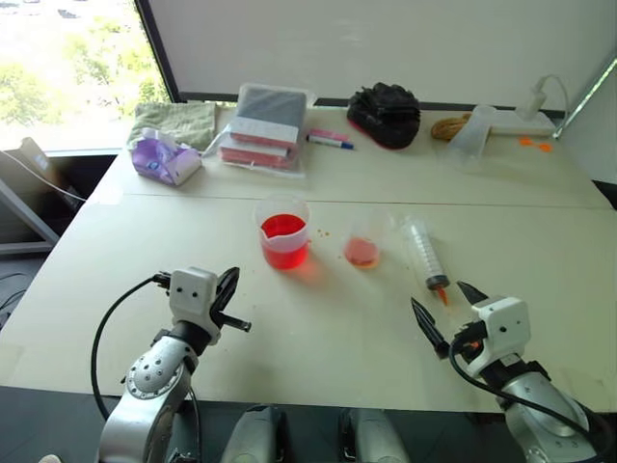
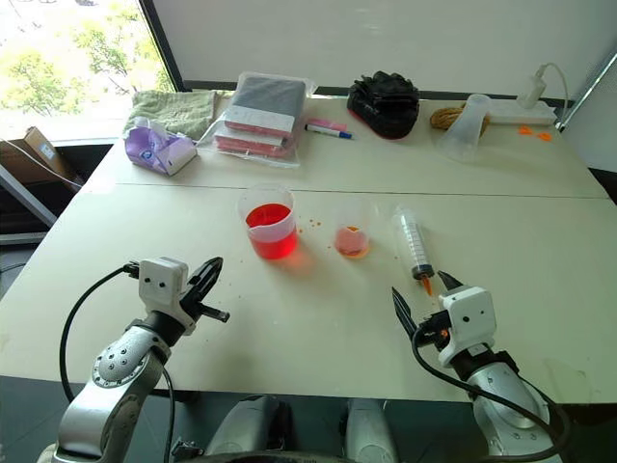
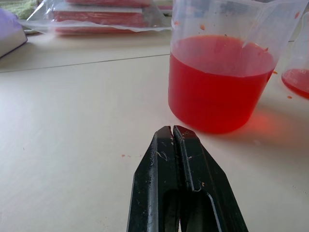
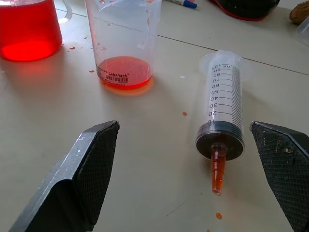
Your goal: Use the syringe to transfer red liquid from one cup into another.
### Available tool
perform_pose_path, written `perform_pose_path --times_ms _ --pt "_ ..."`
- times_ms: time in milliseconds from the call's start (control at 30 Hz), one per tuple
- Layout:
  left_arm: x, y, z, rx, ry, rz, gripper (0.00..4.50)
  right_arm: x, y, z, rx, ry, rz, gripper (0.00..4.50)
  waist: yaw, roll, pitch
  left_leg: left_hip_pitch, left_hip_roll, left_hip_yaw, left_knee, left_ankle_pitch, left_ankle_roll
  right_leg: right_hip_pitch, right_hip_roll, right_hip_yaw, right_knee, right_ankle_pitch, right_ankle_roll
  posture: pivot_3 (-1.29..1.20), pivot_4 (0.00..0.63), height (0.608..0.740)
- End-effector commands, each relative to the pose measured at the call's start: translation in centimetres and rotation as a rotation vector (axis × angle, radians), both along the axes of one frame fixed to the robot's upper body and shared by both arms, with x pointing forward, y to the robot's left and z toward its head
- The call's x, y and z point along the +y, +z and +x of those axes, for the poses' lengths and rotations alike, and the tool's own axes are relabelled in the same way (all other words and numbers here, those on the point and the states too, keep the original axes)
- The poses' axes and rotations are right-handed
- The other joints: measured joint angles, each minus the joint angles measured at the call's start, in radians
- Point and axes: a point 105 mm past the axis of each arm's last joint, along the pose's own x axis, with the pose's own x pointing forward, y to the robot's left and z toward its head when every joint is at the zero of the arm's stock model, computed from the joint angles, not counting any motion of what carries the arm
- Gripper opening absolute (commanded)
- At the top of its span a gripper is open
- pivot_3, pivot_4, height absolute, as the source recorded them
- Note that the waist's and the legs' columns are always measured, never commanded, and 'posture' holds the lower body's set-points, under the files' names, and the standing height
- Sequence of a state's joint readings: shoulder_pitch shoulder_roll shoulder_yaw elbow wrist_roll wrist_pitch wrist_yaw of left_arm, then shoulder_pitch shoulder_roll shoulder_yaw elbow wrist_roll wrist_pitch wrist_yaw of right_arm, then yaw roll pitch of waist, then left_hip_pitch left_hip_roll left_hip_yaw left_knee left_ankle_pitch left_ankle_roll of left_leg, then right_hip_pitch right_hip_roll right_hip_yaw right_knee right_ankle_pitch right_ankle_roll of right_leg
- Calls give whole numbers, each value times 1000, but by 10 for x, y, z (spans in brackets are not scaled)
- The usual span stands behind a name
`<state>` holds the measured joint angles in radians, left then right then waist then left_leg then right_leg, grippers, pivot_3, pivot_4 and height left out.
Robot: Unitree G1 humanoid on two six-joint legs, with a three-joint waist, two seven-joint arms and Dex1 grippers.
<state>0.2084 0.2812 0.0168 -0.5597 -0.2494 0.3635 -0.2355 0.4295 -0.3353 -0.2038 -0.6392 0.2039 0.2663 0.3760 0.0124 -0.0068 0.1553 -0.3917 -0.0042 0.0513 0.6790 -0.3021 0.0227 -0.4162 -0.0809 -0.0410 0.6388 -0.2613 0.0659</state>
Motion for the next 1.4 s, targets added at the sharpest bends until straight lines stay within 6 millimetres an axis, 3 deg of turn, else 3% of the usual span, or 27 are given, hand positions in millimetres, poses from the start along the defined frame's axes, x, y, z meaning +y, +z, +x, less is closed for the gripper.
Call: perform_pose_path --times_ms 33,333,1067,1167,1233,1333,1400 --pt "3 8 1 -43 -10 4 0 1 5 -3 -26 10 -4 4465 0 0 0 0 0 0 0 0 0 0 0 0 0 0 0 0 150 740" --pt "0 6 5 -54 -56 -5 0 1 0 -13 -12 12 -10 4465 -1 0 0 0 0 0 0 -1 1 1 0 0 -3 0 0 0 150 740" --pt "-5 11 15 -28 -86 -68 0 3 -1 -6 -36 28 -25 4465 0 0 0 0 0 0 -1 -1 1 2 0 0 -5 0 0 0 150 740" --pt "-10 25 17 -23 -188 -116 0 9 10 0 -44 104 -13 4465 -1 0 0 0 0 0 -1 -1 1 2 0 -1 -5 0 0 0 150 740" --pt "-17 27 18 40 -324 -141 0 16 29 6 -55 187 26 4465 -1 0 0 0 0 0 -1 -1 1 2 0 -1 -5 0 0 0 150 740" --pt "-24 29 8 133 -542 -125 0 22 51 13 -55 285 50 4465 -3 3 1 0 0 0 -1 -1 1 2 0 -1 -5 0 0 0 150 740" --pt "-24 41 1 163 -691 -77 0 27 61 14 -16 374 60 4465 -2 2 1 0 0 -1 -2 -1 2 3 0 -1 -6 0 0 0 150 740"
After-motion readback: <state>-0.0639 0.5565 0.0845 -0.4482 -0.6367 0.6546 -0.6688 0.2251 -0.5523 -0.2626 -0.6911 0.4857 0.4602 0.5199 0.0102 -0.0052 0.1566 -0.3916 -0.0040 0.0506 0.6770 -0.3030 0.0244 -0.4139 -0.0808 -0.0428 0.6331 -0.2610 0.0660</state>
